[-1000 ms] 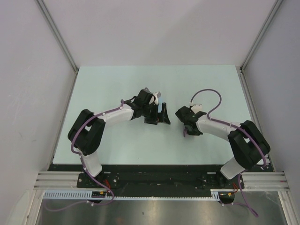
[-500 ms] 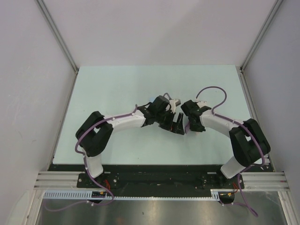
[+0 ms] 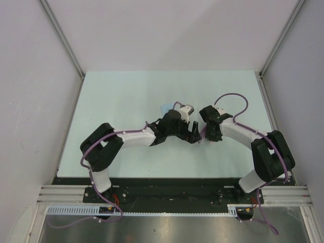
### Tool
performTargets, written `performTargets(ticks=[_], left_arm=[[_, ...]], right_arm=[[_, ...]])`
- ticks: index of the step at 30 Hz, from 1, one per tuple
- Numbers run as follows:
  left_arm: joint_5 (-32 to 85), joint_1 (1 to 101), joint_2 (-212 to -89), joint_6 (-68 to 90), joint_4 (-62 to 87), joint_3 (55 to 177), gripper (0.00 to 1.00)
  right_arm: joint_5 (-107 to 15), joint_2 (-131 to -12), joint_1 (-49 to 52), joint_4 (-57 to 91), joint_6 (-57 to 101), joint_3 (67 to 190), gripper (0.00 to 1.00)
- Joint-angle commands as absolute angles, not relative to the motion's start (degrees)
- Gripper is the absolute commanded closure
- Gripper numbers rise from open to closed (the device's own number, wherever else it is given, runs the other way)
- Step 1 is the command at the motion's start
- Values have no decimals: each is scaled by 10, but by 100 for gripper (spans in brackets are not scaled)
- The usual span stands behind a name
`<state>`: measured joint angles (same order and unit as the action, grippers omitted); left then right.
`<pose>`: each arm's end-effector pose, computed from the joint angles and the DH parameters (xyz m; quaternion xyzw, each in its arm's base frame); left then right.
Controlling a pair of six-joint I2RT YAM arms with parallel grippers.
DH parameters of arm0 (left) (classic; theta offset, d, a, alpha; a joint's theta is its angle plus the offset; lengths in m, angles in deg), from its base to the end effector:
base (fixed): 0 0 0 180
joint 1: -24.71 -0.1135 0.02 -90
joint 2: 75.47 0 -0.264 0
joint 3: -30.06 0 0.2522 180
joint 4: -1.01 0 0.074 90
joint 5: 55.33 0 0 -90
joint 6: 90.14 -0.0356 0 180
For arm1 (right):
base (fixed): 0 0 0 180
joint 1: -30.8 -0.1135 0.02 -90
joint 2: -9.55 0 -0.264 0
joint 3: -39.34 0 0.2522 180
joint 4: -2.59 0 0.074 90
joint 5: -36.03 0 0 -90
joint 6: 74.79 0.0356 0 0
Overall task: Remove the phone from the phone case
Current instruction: Remove the phone case from the phone, then place the phone case at the center of the board.
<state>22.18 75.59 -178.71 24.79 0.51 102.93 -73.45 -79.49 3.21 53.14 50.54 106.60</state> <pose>0.2416 -0.3093 0.1888 0.2463 0.8261 -0.3802 0.3351 0.2558 0.1203 0.1814 0.0917 0.9699 -0.0636 0.2164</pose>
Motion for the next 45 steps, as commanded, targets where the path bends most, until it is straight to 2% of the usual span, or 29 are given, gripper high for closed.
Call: performTargets(ticks=[1,6,11,17,20,26,27,28,29,30,31,34,37,41,45], left_arm=[[254,769,-1816,223,-43,1076,4],[241,769,-1877,212,-17,1149,13],[245,773,-1902,205,4,1170,19],[266,770,-1878,193,20,1156,17],[269,758,-1859,196,35,1152,14],[237,709,-1848,218,81,1163,11],[225,702,-1845,224,84,1164,11],[222,688,-1838,231,88,1163,11],[220,680,-1837,236,101,1163,10],[220,673,-1833,239,110,1166,10],[242,663,-1825,240,120,1167,10],[330,651,-1812,218,192,1183,7],[380,633,-1801,216,250,1196,4],[402,604,-1806,251,309,1211,0],[405,607,-1868,258,371,1281,0]], right_arm=[[-702,-769,41,509,498,1063,100],[-682,-761,52,504,494,1050,100],[-672,-740,74,504,490,1039,100],[-663,-704,114,504,485,1013,100],[-643,-675,172,493,476,990,100],[-458,-563,342,351,457,900,99],[-412,-552,373,307,466,890,97],[-394,-545,424,290,471,882,73],[-382,-547,452,279,478,875,54],[-368,-553,474,266,484,876,41],[-365,-567,515,268,487,877,24],[-388,-573,556,312,493,891,15],[-439,-543,555,341,489,897,12],[-482,-483,497,347,496,899,11],[-540,-464,371,345,510,912,11]])
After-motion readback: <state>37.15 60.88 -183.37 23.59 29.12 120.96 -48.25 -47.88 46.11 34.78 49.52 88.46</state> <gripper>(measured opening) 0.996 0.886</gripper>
